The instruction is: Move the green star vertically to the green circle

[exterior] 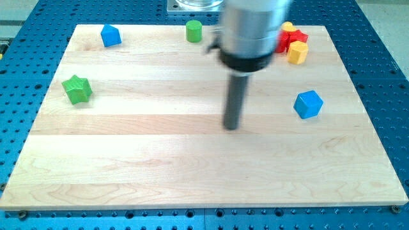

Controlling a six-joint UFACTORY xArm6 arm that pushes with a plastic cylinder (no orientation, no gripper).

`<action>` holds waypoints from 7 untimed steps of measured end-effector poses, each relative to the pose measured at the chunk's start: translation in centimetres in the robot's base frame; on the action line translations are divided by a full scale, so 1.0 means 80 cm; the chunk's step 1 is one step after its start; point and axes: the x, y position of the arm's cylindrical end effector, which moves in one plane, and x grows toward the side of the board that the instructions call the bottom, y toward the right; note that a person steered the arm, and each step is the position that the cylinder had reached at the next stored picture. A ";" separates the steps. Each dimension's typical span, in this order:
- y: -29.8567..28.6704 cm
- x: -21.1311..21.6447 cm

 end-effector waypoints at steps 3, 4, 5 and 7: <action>-0.375 0.026; -0.390 -0.015; -0.373 -0.086; -0.285 -0.091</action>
